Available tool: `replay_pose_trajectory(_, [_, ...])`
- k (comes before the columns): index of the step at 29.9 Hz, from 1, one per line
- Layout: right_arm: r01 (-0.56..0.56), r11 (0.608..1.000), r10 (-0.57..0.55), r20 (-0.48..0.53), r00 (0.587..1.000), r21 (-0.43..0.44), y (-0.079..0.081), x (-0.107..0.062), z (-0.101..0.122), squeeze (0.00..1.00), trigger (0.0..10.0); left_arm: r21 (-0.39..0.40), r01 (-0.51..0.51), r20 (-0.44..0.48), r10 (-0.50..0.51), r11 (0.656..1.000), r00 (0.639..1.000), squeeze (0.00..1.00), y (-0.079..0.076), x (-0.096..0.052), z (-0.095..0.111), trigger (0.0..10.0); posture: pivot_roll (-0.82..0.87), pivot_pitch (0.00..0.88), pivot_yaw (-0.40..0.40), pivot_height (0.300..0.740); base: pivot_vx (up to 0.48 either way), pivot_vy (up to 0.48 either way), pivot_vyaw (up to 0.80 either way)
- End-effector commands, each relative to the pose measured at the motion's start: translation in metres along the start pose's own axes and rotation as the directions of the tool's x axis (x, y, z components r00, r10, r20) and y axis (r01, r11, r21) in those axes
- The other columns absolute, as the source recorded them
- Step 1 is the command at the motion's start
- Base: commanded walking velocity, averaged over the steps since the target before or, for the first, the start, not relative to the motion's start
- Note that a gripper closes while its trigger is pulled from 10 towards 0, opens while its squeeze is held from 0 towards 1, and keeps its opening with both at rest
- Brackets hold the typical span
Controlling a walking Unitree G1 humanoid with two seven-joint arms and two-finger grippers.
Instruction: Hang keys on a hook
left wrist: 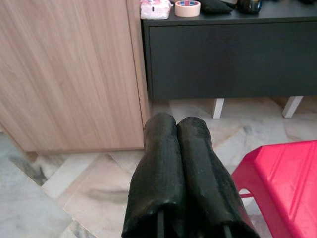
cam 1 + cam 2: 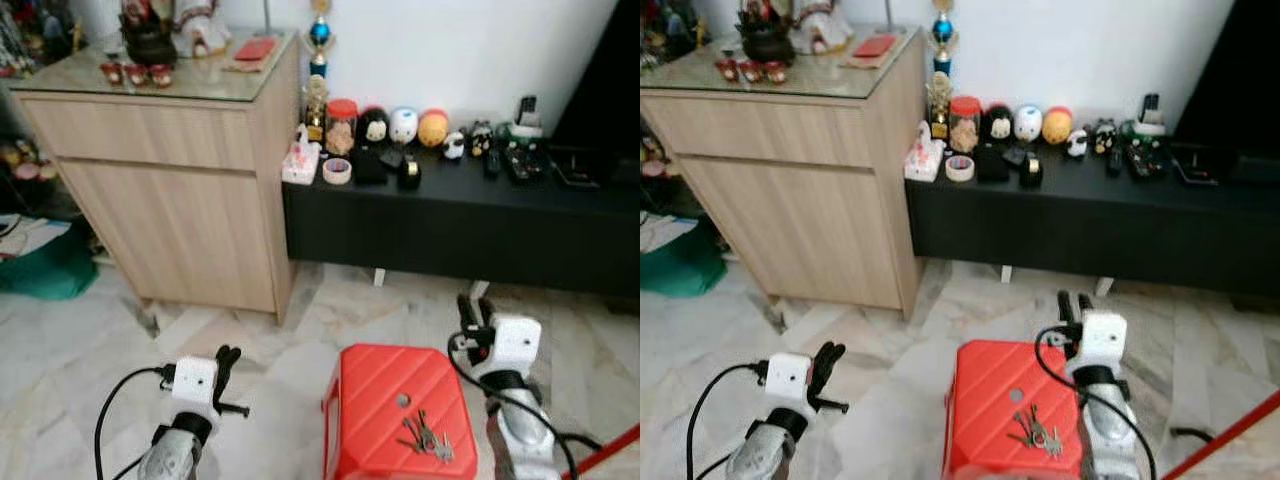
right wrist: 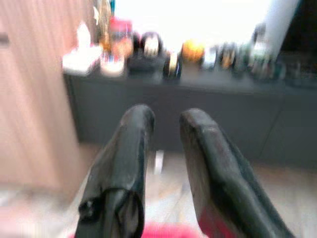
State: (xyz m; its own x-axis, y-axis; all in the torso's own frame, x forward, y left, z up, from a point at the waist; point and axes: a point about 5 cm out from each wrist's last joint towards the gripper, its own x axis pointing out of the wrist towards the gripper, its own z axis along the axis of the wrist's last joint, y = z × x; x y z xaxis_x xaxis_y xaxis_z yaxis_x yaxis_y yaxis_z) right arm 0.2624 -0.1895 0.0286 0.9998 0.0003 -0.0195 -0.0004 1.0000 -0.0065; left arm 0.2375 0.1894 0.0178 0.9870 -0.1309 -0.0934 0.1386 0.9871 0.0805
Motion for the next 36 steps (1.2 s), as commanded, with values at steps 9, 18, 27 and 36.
replay_pose_trajectory(9, [0.073, 0.996, -0.068, -0.100, 0.993, 0.047, 0.006, -0.021, -0.016, 0.00, 10.0, -0.009, -0.004, 0.016, 0.004, 1.000, 1.000, 0.00, -0.001, 0.005, 0.011, 10.0, 0.00, 0.000, -0.017, 0.740, 0.000, 0.000, 0.00])
replay_pose_trajectory(18, [0.067, 0.998, -0.063, -0.161, 0.985, 0.019, 0.003, -0.023, -0.021, 0.00, 10.0, -0.023, -0.024, 0.022, 0.024, 0.999, 0.999, 0.00, 0.004, 0.008, 0.016, 10.0, 0.00, 0.000, -0.014, 0.740, 0.000, 0.000, 0.00])
replay_pose_trajectory(27, [0.090, 0.996, -0.085, -0.195, 0.977, 0.016, 0.001, -0.021, -0.023, 0.00, 10.0, -0.019, -0.010, 0.004, 0.010, 1.000, 1.000, 0.00, 0.003, 0.009, 0.017, 10.0, 0.00, 0.000, -0.011, 0.691, 0.000, 0.000, 0.00])
replay_pose_trajectory(36, [0.074, 0.997, -0.068, -0.202, 0.977, 0.021, 0.003, -0.024, -0.025, 0.00, 10.0, -0.059, -0.019, 0.006, 0.019, 0.998, 1.000, 0.00, 0.001, 0.016, 0.021, 10.0, 0.00, 0.000, -0.017, 0.663, 0.000, 0.000, 0.00])
